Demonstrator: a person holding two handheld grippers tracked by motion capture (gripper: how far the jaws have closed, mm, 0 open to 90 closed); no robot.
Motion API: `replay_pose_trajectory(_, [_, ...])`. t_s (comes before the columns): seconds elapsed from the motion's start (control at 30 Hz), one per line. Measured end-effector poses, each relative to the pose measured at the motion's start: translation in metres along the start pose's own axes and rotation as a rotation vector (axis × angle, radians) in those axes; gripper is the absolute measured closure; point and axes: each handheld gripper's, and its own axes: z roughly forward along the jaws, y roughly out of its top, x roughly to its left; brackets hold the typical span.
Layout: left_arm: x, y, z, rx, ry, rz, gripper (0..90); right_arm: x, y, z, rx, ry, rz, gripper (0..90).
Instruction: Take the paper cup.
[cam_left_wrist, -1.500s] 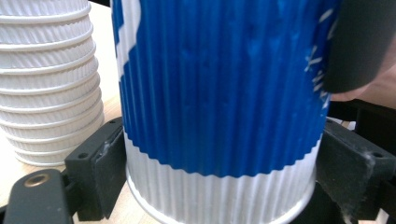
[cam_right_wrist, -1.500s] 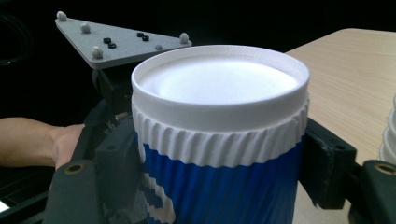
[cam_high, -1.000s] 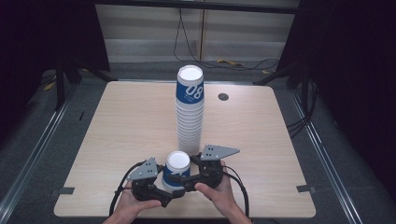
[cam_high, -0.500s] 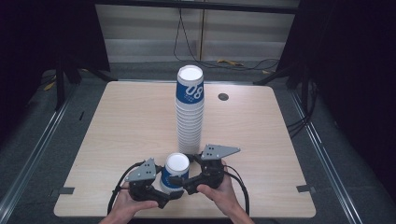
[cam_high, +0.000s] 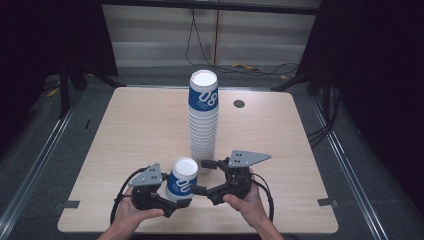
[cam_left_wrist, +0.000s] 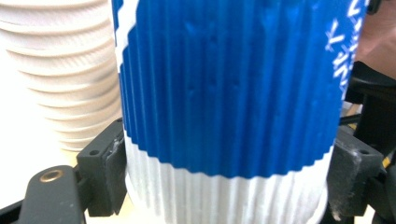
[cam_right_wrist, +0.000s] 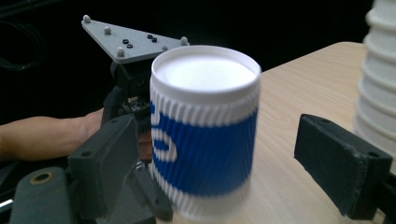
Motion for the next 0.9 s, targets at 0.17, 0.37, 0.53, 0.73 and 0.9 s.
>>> replay_pose_trajectory(0.17, [0.006,0.002,-0.005,0.012,0.003,-0.019,17.6,-0.002,-0.005,-0.005,0.032,-0.007,0.002,14.0])
replay_pose_trajectory(0.37, [0.008,0.001,-0.007,0.059,0.057,0.023,17.5,-0.004,-0.011,-0.006,0.086,-0.013,-0.015,16.3])
replay_pose_trajectory(0.53, [0.008,-0.006,-0.005,0.134,0.053,0.047,17.7,-0.004,-0.012,-0.004,0.14,-0.019,-0.064,19.7])
replay_pose_trajectory(0.73, [0.006,-0.009,-0.002,0.19,0.041,0.064,18.0,-0.006,-0.015,0.003,0.197,-0.017,-0.087,17.8])
replay_pose_trajectory(0.9, [0.005,-0.01,0.001,0.23,0.04,0.061,18.2,-0.008,-0.016,0.007,0.228,-0.011,-0.089,15.3])
